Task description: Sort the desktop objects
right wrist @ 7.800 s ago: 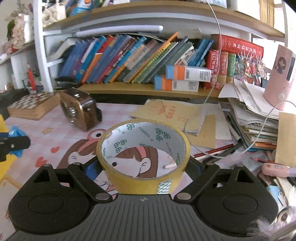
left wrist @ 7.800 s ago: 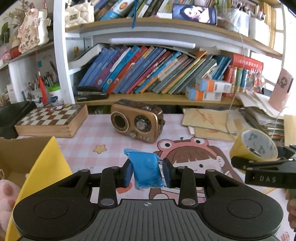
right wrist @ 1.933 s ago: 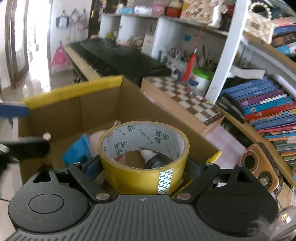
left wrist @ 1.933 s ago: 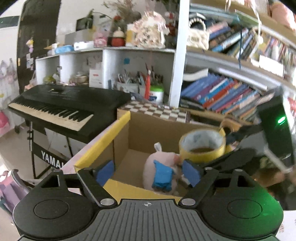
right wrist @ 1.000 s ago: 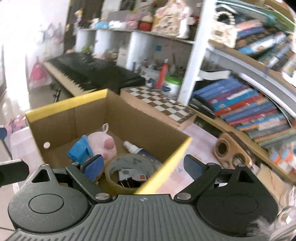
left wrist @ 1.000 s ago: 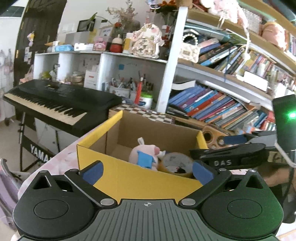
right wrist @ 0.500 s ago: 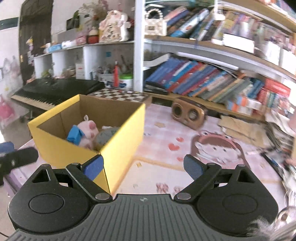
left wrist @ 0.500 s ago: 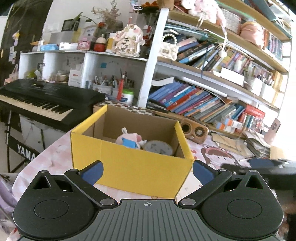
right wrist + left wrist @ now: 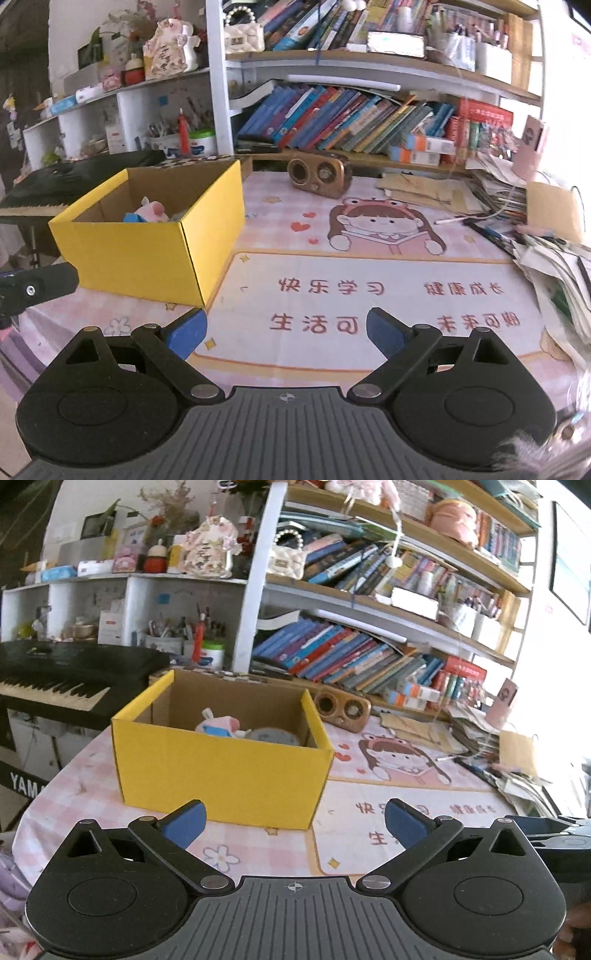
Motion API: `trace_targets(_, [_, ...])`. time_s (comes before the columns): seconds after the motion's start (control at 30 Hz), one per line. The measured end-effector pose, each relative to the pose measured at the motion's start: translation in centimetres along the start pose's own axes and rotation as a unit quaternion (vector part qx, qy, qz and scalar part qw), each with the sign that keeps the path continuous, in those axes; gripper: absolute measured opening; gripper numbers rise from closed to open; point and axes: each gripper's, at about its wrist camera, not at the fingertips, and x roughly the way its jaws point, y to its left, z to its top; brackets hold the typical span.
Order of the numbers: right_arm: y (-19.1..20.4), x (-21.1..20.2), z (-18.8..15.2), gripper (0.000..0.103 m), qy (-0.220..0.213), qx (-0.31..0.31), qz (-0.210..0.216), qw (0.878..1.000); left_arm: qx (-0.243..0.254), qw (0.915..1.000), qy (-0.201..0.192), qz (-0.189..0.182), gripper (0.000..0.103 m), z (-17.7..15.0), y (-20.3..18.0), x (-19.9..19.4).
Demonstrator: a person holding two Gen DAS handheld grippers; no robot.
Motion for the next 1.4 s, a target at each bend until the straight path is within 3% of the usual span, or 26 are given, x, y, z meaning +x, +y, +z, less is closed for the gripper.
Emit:
trace_targets(0.2, [0.0,-1.6,-1.4,0.094,-0.001,0.002,-0.002,1.000,-0.009,0.9999,0.002,-0.010,0.103,-0.9,0.1,-0.9])
trace_targets(0.33, [0.3,-2.3,-1.9,0.094,-0.004,0.000,-0.003,1.000,-0.004,0.9999,0.011,0.007,0.103,-1.3,0.0,-1.3])
trace_targets(0.6, [0.1,-3.0,-2.6,0.094,0.003,0.007,-0.001,1.000,0.005,0.9998,0.019,-0.007,0.103,-1.6,-0.6,-1.8])
trace_targets(1.0, [-0.3,-3.0,-3.1,0.094,0.025,0.011,0.000,1.000,0.000,0.9990,0.046,0.002,0.103,-2.1,-0.9,-1.3])
trace_targets(1.4, [-0.6,-3.0,-3.2,0.095,0.026,0.012,-0.005,1.000,0.010,0.9987,0.049,0.007,0.103,-2.2,-1.5,-1.3])
